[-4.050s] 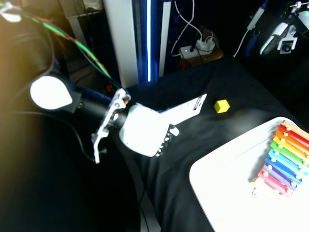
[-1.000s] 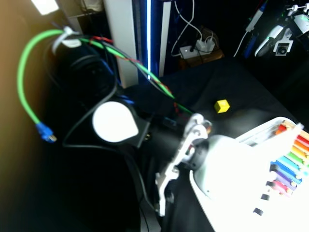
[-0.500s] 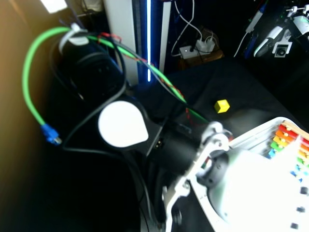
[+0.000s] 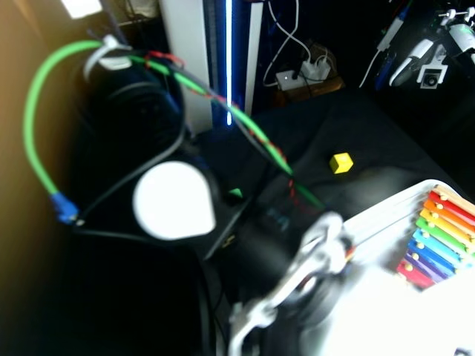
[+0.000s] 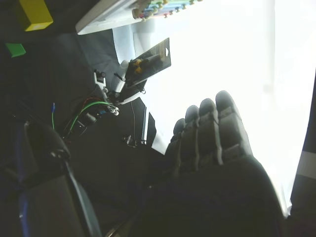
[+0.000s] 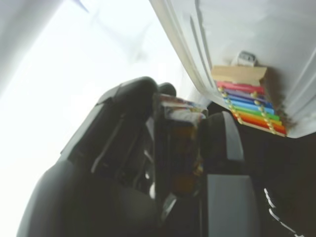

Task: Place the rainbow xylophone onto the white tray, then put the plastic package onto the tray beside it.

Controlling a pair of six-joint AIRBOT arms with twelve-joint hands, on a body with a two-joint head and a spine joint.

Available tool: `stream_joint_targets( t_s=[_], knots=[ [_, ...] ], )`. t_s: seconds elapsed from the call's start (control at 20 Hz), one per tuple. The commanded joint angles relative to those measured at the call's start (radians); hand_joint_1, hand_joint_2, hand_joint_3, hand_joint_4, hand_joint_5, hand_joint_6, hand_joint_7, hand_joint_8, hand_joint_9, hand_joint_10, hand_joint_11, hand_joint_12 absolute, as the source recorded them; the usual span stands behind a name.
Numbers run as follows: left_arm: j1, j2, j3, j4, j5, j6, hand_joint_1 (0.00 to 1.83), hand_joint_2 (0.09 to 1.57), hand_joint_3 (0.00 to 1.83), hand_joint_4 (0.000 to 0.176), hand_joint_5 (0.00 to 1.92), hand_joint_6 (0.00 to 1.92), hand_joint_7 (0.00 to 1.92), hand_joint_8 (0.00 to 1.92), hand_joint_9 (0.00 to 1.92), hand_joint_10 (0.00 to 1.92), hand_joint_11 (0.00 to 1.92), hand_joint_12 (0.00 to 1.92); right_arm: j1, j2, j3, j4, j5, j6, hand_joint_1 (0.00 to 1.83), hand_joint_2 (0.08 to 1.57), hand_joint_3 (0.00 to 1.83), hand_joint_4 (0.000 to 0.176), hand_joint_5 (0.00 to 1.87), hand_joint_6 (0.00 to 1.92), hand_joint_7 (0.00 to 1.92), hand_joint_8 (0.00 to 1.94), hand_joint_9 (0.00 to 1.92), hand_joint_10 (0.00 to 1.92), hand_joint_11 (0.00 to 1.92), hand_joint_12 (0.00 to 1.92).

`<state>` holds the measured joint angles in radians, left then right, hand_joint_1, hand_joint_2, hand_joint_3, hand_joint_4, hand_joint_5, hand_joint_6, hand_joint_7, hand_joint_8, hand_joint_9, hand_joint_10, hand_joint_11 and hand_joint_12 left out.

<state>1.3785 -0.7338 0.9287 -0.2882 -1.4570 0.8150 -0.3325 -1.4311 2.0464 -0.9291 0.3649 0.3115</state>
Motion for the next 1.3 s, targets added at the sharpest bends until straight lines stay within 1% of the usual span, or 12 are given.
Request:
stream_joint_targets(
  t_s=[0.0, 0.25, 0.3, 0.55, 0.6, 0.7, 0.75, 0.8, 1.0, 1.05, 1.1, 1.25],
  knots=[
    [-0.007, -0.006, 0.007, -0.014, -0.124, -0.007, 0.83, 0.73, 0.0, 0.0, 0.0, 0.0, 0.06, 0.0, 0.07, 0.0, 0.0, 0.14, 0.004, -0.007, 0.005, 0.045, 0.058, 0.014, 1.38, 1.13, 0.0, 0.0, 0.78, 1.06, 0.99, 0.95, 0.99, 1.24, 0.73, 1.02],
    [-0.008, -0.007, 0.007, -0.012, -0.126, -0.013, 0.82, 0.74, 0.0, 0.0, 0.0, 0.0, 0.06, 0.0, 0.06, 0.0, 0.01, 0.08, -0.028, -0.038, 0.024, 0.043, 0.055, 0.019, 1.36, 1.18, 0.0, 0.0, 0.65, 1.33, 0.92, 1.0, 0.86, 1.36, 0.71, 0.79],
    [-0.008, -0.007, 0.007, -0.012, -0.128, -0.014, 0.81, 0.73, 0.0, 0.003, 0.0, 0.0, 0.07, 0.01, 0.06, 0.0, 0.01, 0.08, -0.032, -0.042, 0.024, 0.043, 0.055, 0.019, 1.38, 1.14, 0.0, 0.0, 0.73, 1.2, 1.02, 0.85, 0.96, 1.24, 0.73, 0.77],
    [-0.008, -0.009, 0.007, -0.012, -0.129, -0.019, 0.82, 0.74, 0.0, 0.0, 0.01, 0.0, 0.09, 0.0, 0.09, 0.0, 0.0, 0.16, -0.042, -0.058, 0.016, 0.031, 0.056, 0.019, 1.38, 1.13, 0.0, 0.0, 0.74, 1.18, 1.02, 0.88, 0.97, 1.24, 0.69, 0.92],
    [-0.008, -0.009, 0.007, -0.012, -0.13, -0.019, 0.81, 0.75, 0.0, 0.0, 0.0, 0.0, 0.08, 0.0, 0.08, 0.0, 0.0, 0.15, -0.042, -0.058, 0.014, 0.029, 0.056, 0.019, 1.25, 1.15, 0.0, 0.0, 0.76, 1.23, 1.03, 0.95, 0.96, 0.59, 0.67, 0.83],
    [-0.008, -0.01, 0.007, -0.012, -0.131, -0.019, 0.82, 0.75, 0.0, 0.0, 0.01, 0.0, 0.09, 0.0, 0.09, 0.0, 0.0, 0.16, -0.042, -0.058, 0.01, 0.026, 0.057, 0.019, 1.22, 1.15, 0.0, 0.0, 0.78, 1.22, 1.03, 0.98, 1.04, 0.12, 0.71, 0.76],
    [-0.008, -0.01, 0.006, -0.012, -0.131, -0.019, 0.8, 0.76, 0.0, 0.0, 0.02, 0.0, 0.1, 0.0, 0.11, 0.0, 0.0, 0.22, -0.043, -0.058, 0.009, 0.026, 0.057, 0.019, 1.17, 1.07, 0.0, 0.0, 0.72, 0.47, 0.89, 0.42, 1.01, 0.05, 0.66, 0.72],
    [-0.007, -0.011, 0.006, -0.012, -0.131, -0.019, 0.82, 0.76, 0.0, 0.0, 0.01, 0.0, 0.09, 0.0, 0.09, 0.0, 0.0, 0.18, -0.043, -0.059, 0.006, 0.024, 0.058, 0.019, 1.09, 1.04, 0.0, 0.0, 0.74, 0.14, 0.88, 0.17, 0.99, 0.02, 0.62, 0.69],
    [-0.007, -0.012, 0.006, -0.012, -0.13, -0.019, 0.83, 0.73, 0.0, 0.0, 0.0, 0.0, 0.07, 0.0, 0.08, 0.0, 0.0, 0.19, -0.044, -0.063, 0.005, 0.016, 0.059, 0.019, 0.82, 1.04, 0.0, 0.0, 0.49, 0.0, 0.82, 0.0, 0.92, 0.0, 0.6, 0.91],
    [-0.007, -0.012, 0.006, -0.012, -0.131, -0.019, 0.82, 0.73, 0.0, 0.002, 0.0, 0.0, 0.08, 0.0, 0.09, 0.0, 0.0, 0.19, -0.044, -0.063, 0.007, 0.016, 0.059, 0.019, 0.71, 1.05, 0.0, 0.019, 0.39, 0.0, 0.71, 0.0, 0.83, 0.0, 0.44, 0.98],
    [-0.007, -0.012, 0.006, -0.011, -0.13, -0.019, 0.84, 0.74, 0.0, 0.008, 0.0, 0.0, 0.08, 0.0, 0.08, 0.0, 0.0, 0.16, -0.044, -0.063, 0.007, 0.016, 0.059, 0.019, 0.7, 1.01, 0.0, 0.09, 0.3, 0.0, 0.62, 0.0, 0.75, 0.0, 0.38, 0.98],
    [-0.007, -0.012, 0.006, -0.011, -0.129, -0.019, 0.82, 0.73, 0.0, 0.014, 0.0, 0.0, 0.08, 0.0, 0.08, 0.0, 0.0, 0.15, -0.044, -0.063, 0.006, 0.016, 0.059, 0.019, 0.64, 0.91, 0.0, 0.17, 0.16, 0.0, 0.31, 0.0, 0.43, 0.0, 0.14, 0.99]
  ],
)
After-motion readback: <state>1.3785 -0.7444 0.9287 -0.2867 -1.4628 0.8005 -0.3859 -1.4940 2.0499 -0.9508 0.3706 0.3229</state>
